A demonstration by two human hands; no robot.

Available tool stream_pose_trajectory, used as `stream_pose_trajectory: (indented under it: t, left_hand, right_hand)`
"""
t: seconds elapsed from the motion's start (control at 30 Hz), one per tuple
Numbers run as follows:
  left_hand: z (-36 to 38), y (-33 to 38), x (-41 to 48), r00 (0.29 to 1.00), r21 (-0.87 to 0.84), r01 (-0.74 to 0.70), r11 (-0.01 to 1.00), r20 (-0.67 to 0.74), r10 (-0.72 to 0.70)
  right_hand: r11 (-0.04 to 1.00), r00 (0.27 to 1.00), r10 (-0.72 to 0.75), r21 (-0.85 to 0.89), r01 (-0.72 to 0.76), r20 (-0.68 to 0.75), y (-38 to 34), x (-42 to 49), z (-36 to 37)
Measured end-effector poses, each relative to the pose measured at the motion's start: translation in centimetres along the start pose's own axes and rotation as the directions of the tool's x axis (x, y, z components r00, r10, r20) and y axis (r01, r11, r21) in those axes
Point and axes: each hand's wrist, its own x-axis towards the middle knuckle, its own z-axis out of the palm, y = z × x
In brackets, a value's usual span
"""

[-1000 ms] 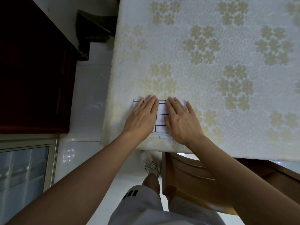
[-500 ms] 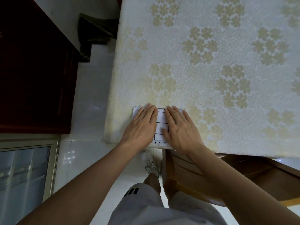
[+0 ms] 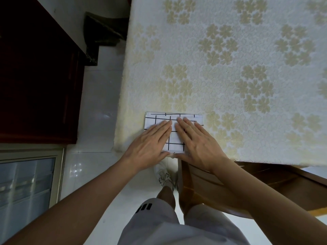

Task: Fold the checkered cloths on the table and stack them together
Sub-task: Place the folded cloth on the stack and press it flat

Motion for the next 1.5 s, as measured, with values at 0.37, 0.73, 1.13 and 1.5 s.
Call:
stream_pose_trajectory:
  t: [0.37,0.73,1.13,1.5]
  left_hand:
    - [0.0,-1.0,2.8,0.995,0.056,0.056,0.997,-0.082,-0.052]
    - [0.5,-0.6,2.8,0.989,0.053,0.051,0.997,-0.144,-0.043]
    - [-0.1,-1.0,2.8,0.989,0.048,0.011,0.999,-0.147,-0.004]
    - [0.7,-0.7,3.3,0.976,0.085,-0.021,0.996,-0.213,0.039]
  right_hand:
    - [0.998,0.999,0.029,-0.058,-0.031,-0.037,2.7,2.1,-0.4]
    - [0.998,0.996,0.051,-0.036,-0.054,-0.077,2.0,1.5,0.0]
    - [0.997,0.999,0.009,-0.071,-0.012,-0.043,2.3,1.7,-0.4]
    - [0.999,0.995,-0.001,-0.043,-0.003,-0.097,1.8,1.8,-0.2]
